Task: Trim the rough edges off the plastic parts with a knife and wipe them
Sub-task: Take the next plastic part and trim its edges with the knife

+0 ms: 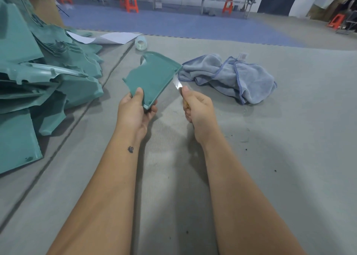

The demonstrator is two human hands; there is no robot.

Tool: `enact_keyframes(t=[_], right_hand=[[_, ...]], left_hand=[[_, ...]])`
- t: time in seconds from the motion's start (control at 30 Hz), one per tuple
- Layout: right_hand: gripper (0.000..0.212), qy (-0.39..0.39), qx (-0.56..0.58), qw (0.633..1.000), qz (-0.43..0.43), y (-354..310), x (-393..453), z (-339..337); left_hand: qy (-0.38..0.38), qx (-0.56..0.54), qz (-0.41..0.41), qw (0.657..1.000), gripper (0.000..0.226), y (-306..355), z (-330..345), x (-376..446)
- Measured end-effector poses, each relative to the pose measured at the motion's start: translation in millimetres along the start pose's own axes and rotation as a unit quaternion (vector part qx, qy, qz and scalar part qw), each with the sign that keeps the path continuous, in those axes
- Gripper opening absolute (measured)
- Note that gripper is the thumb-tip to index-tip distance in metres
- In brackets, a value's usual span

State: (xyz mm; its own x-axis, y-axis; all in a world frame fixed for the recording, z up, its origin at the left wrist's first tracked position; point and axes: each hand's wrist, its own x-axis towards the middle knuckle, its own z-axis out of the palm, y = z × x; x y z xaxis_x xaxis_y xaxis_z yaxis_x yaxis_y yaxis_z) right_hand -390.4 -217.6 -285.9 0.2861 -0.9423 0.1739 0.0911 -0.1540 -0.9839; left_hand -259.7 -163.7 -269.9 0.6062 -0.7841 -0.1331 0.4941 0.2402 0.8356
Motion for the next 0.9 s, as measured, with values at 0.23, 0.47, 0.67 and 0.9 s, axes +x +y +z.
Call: enact_keyframes(t=[0.23, 0.47, 0.67, 0.9], right_hand=[[0.044, -0.039, -0.023, 0.999, -0.027, 4.7, -3.2, 9.8], [0.043, -0.037, -0.015, 0.997, -0.069, -0.7, -4.9, 10.6], [0.039, -0.033, -0.015, 0.993, -0.111, -2.4, -0.9, 5.1], [0.037, 0.126, 0.15, 0.979, -0.063, -5.8, 14.9, -21.4]], left_hand=[[-0.033, -0.012, -0.029, 0.999, 0.023, -3.6, 4.0, -0.9], [-0.049, -0.025, -0.07, 0.996, 0.023, 0.3, 2.6, 1.1], [-0.05, -0.034, -0.111, 0.992, 0.019, 4.5, -1.3, 2.1], [-0.063, -0.024, -0.146, 0.987, 0.02, 7.7, -7.6, 2.4]])
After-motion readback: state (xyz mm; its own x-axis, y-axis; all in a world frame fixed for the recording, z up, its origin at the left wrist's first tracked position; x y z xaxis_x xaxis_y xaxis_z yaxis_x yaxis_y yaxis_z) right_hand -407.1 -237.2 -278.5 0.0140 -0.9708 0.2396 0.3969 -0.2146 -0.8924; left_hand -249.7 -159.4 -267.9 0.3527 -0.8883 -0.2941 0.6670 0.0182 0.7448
